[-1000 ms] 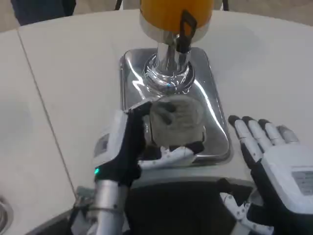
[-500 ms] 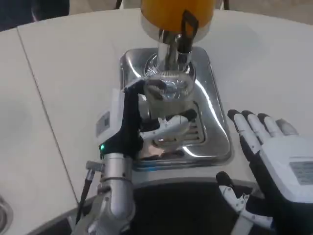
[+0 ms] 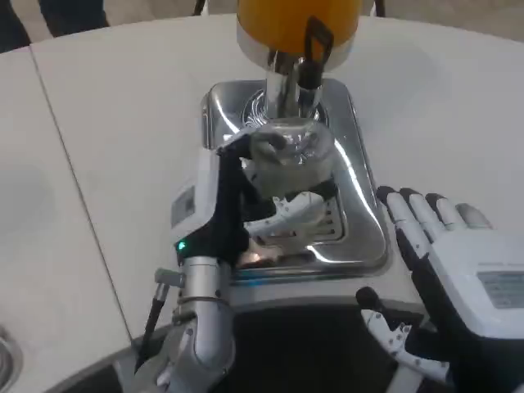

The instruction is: Grasp the cup under the faucet to collect the drink, then remove the cup.

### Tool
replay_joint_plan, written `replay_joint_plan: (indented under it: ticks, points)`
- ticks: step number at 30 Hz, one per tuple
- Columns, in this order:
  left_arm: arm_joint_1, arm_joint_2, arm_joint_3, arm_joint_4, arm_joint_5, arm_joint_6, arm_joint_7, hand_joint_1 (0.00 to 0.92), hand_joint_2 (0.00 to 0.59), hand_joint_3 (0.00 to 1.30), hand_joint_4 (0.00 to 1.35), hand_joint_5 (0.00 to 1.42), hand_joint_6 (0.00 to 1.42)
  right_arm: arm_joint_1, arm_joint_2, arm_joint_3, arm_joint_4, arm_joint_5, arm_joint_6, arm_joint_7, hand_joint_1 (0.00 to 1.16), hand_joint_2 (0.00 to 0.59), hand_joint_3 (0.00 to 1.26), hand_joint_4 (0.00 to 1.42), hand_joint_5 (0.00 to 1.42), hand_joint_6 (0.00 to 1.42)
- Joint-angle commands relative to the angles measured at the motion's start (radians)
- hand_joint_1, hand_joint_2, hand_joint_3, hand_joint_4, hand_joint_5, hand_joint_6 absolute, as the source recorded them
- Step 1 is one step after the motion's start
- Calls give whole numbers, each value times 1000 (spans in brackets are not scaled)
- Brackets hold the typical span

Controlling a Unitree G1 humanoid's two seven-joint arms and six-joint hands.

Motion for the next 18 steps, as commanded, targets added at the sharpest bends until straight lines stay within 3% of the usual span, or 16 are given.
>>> replay_joint_plan:
  ticks: [1,5,11,14,18]
  points:
    - [15,-2,-22,20,-6,0,-37,422,60,245,350,806,1024,16,3,-8,-16,-9,10,24,399,493,0,0,0,0]
    - [17,2,-23,21,-11,-3,-38,419,58,149,227,705,905,14,11,-1,-16,-11,12,32,397,494,0,0,0,1]
    - [23,14,-25,9,-10,-10,-37,418,57,102,146,601,767,4,15,9,-6,-10,11,31,391,494,0,0,0,2]
    - [40,26,-30,-14,-11,-21,-54,415,54,25,10,396,441,-6,11,5,-1,-3,11,29,384,494,0,0,0,2]
    - [105,62,-31,-108,-4,-21,-82,388,50,0,0,270,272,-20,9,4,1,12,11,28,377,494,0,0,0,2]
